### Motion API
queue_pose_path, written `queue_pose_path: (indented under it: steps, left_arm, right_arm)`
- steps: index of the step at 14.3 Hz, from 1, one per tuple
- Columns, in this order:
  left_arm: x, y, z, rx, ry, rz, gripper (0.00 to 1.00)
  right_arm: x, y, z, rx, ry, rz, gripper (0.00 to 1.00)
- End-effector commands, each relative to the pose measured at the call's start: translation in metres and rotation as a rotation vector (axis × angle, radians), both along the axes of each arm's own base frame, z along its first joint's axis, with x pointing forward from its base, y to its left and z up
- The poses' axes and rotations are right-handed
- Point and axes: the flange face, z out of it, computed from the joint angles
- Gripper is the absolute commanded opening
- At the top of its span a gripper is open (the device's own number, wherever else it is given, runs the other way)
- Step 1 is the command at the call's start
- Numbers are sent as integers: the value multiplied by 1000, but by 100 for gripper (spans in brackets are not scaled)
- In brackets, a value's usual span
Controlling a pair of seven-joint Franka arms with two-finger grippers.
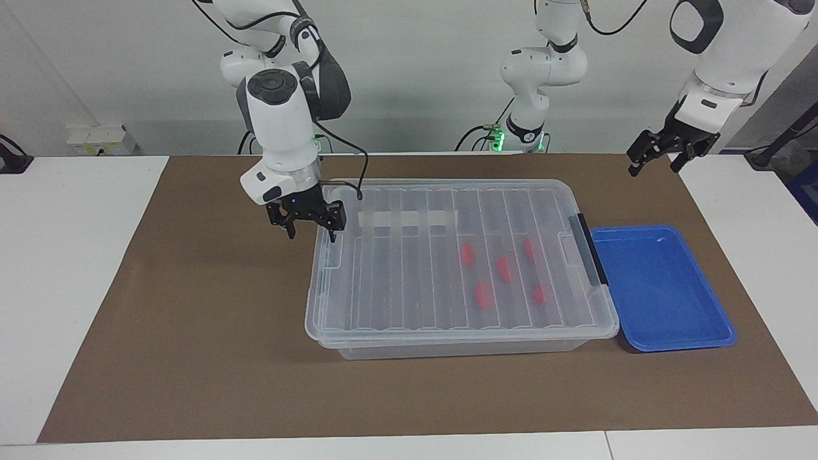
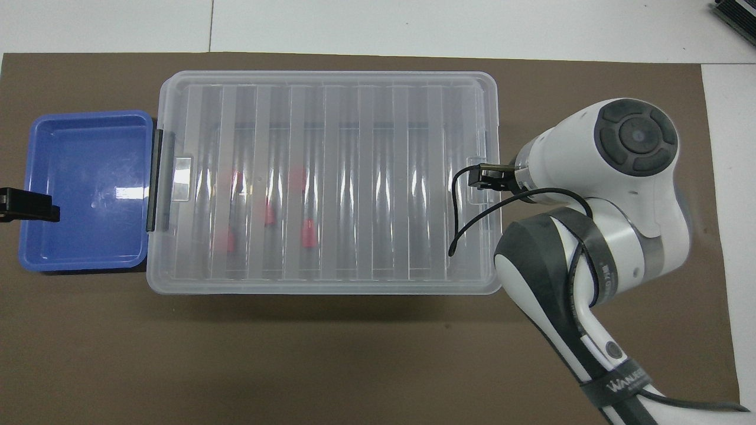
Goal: Place red block in blue tray from box
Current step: 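Slide the clear lid away from the blue tray with the right gripper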
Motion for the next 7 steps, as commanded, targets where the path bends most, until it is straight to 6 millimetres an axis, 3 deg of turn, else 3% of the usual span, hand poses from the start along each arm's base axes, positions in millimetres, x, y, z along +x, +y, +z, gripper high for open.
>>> queue_pose_path:
  steps: [1, 5, 7]
  left_arm:
    - [-5, 2, 5, -12, 3, 6, 100]
    - [-5, 2, 5, -12, 3, 6, 100]
    - [-5, 2, 5, -12, 3, 6, 100]
  right_arm:
    - [-8, -7, -12, -49, 2, 25, 92]
    - [-12, -17, -17, -77, 16, 109, 92]
    - [-10, -31, -19, -86, 36, 119, 93]
